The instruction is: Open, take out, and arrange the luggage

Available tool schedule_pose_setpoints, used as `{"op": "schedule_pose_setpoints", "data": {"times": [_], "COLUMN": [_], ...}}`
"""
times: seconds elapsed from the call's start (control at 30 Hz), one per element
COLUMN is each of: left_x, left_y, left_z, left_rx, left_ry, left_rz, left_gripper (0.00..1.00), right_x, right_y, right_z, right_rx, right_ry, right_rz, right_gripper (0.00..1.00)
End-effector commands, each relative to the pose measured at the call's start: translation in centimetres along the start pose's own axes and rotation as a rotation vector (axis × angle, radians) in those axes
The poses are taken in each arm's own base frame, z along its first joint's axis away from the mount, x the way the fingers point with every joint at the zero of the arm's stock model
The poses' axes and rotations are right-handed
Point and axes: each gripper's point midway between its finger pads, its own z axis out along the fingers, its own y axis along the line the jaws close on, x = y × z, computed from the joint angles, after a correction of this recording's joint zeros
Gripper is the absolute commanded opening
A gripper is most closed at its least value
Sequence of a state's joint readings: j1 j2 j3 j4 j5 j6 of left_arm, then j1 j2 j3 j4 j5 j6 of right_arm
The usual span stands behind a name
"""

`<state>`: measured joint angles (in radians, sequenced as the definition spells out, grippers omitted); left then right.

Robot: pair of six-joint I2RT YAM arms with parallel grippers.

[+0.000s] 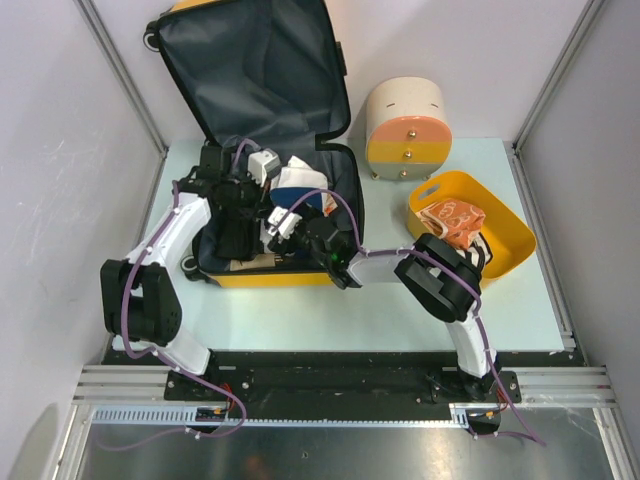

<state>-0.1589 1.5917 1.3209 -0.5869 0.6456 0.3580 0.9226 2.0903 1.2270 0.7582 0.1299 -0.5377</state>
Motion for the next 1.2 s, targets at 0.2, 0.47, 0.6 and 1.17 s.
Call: {"op": "schedule_pose_setpoints", "data": {"times": [0.2, 0.47, 0.6, 1.17], "left_x": [-5.1, -6.0, -8.4, -9.8], "left_y": [0.2, 0.0, -0.1, -0.4], "left_z": [-2.5, -3.5, -5.8, -6.8], "left_rx": [-0.004, -0.021, -0.062, -0.057], "left_ry": [-0.135, -0.159, -0.222, -0.258], "left_rz": [0.011, 0.009, 0.016, 0.036], "left_gripper": [0.00, 0.63, 0.86, 0.91], "right_x": [-2.0, -6.0, -9.3, -16.3], "right_y": [-5.4, -9.4, -12.9, -25.8], "right_z": [-2.6, -4.6, -7.9, -19.9], "right_rx": [0.032, -0.032, -0.071, 0.095], "right_ry": [0.003, -0.081, -0.098, -0.060], "right_rz": [0.000, 0.095, 0.277, 0.295], "right_gripper": [0.51, 0.00, 0.00, 0.00]}}
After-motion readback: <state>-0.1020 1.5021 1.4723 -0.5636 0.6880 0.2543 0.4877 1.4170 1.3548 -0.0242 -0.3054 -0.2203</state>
